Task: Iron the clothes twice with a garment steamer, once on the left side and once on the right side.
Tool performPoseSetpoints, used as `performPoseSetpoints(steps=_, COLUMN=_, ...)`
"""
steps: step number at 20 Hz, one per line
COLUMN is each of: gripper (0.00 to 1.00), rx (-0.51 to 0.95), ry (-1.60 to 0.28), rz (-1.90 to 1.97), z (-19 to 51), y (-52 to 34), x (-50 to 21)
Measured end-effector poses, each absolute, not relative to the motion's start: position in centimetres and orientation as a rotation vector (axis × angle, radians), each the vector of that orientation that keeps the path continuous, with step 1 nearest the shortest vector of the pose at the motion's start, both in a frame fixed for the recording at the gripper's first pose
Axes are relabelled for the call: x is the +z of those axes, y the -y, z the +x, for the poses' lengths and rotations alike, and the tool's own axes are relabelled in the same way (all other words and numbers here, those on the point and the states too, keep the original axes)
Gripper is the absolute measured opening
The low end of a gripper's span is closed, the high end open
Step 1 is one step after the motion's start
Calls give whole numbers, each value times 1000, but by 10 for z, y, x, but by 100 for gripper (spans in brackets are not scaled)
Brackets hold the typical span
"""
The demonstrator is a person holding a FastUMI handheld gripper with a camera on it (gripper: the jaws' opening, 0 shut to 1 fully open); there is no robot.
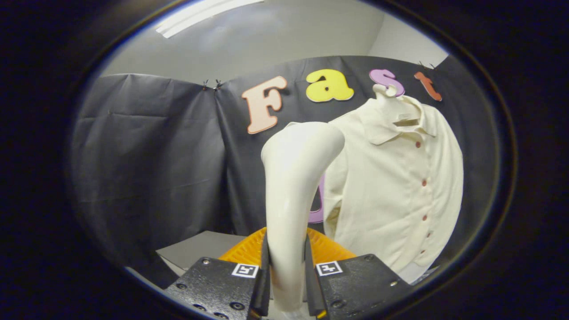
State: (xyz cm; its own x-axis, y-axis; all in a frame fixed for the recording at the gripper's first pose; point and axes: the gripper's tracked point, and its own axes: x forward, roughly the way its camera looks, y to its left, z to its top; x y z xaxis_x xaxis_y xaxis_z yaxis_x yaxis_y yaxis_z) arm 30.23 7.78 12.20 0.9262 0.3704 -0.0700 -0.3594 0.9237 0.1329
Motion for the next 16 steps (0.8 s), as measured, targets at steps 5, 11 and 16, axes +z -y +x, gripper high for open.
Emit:
performPoseSetpoints(steps=5, gripper=33, rx=225, ry=-68, rz=102, z=352, y=-11, x=122)
performPoseSetpoints(steps=11, gripper=33, rx=158, ry=-107, rz=81, z=403, y=10, x=87)
performPoseSetpoints(steps=16, gripper=34, rx=219, ry=-108, rz=103, z=407, y=-6, x=79)
